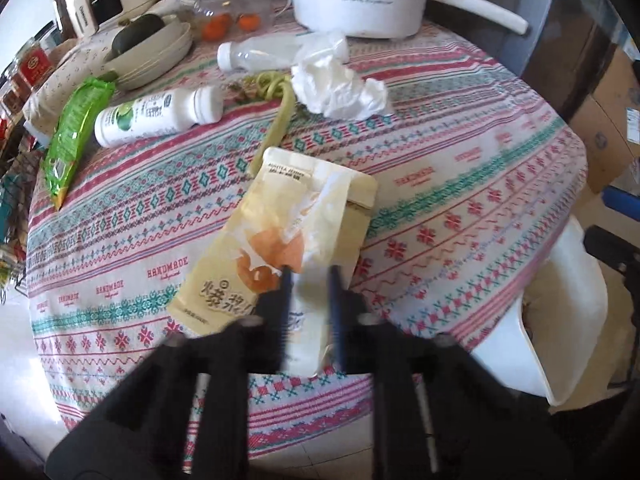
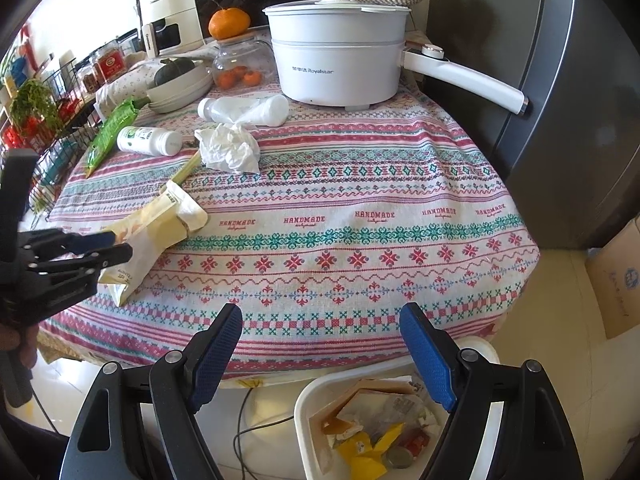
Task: Collect trash
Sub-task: 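Move the left gripper to the cream snack bag and grasp it, then grasp the crumpled white tissue with the right gripper while the left holds the bag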
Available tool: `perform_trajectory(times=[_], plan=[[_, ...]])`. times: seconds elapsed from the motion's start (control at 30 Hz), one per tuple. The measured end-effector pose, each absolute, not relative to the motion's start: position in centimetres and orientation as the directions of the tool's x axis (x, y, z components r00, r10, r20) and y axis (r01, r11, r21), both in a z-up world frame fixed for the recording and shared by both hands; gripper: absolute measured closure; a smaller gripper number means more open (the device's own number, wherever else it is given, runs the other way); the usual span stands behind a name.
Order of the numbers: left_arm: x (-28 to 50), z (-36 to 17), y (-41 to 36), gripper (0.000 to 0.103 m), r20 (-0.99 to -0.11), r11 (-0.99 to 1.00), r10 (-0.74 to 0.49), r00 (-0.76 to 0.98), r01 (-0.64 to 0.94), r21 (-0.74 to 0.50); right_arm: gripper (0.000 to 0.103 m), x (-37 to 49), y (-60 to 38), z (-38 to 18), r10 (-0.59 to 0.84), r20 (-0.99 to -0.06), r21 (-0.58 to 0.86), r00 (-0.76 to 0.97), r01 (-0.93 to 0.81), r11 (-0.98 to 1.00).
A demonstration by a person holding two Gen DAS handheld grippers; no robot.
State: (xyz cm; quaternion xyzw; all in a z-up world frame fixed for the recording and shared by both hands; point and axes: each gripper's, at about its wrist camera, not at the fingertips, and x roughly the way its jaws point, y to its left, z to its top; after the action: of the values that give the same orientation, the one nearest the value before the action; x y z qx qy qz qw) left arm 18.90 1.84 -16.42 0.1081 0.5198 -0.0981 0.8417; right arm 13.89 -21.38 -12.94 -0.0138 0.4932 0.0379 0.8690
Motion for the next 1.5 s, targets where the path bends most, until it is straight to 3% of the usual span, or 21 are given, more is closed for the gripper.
perform_trajectory(times=[0.13,0.47,0.53,0.8,1.1,1.17,1.27,1.3,1.33,1.5], plan=[[18.6,-15.3,1.9,0.101,-0.879,0.959,-0.046,0.475,0.268,0.095,0.021,14.2,-21.1,-12.6,0.058,-0.853,0.024,0.519,-0.072,0.997],[17.4,-9.6,5.2,0.102,-0.809,0.984,-0.055,0.585,0.168,0.054,0.017,18.8,-18.4,-12.8,0.119,-0.864,0.079,0.489,-0.101,0.992],[17.5,-9.0,6.6,0.102,-0.813,0.992,-0.076,0.577,0.128,-0.002,0.017,20.5,-17.5,-12.5,0.128,-0.855,0.082,0.502,-0.114,0.99],[17.5,-8.4,9.6,0.102,-0.814,0.998,-0.063,0.578,0.017,-0.065,0.017,28.5,-12.6,-14.8,0.152,-0.862,0.081,0.484,-0.164,0.983],[17.9,-9.4,10.0,0.102,-0.833,0.998,-0.062,0.549,0.013,-0.066,0.018,35.3,-10.6,-18.0,0.181,-0.866,0.121,0.465,-0.156,0.98],[17.9,-9.3,9.9,0.102,-0.831,0.998,-0.058,0.554,0.008,-0.065,0.022,36.1,-10.8,-18.5,0.197,-0.867,0.152,0.458,-0.135,0.979],[18.0,-9.3,9.7,0.102,-0.83,0.998,-0.057,0.555,0.01,-0.061,0.036,36.6,-10.8,-19.7,0.209,-0.881,0.171,0.424,-0.126,0.977],[18.0,-9.3,9.7,0.102,-0.829,0.998,-0.057,0.556,0.01,-0.062,0.051,36.6,-10.7,-20.0,0.208,-0.886,0.168,0.413,-0.131,0.977],[18.0,-9.3,9.7,0.102,-0.828,0.998,-0.057,0.558,0.011,-0.062,0.06,36.4,-10.5,-20.3,0.204,-0.893,0.16,0.401,-0.141,0.977],[17.4,-8.6,9.4,0.102,-0.811,0.998,-0.054,0.583,0.007,-0.062,0.071,34.8,-10.6,-19.1,0.201,-0.883,0.135,0.424,-0.181,0.974]])
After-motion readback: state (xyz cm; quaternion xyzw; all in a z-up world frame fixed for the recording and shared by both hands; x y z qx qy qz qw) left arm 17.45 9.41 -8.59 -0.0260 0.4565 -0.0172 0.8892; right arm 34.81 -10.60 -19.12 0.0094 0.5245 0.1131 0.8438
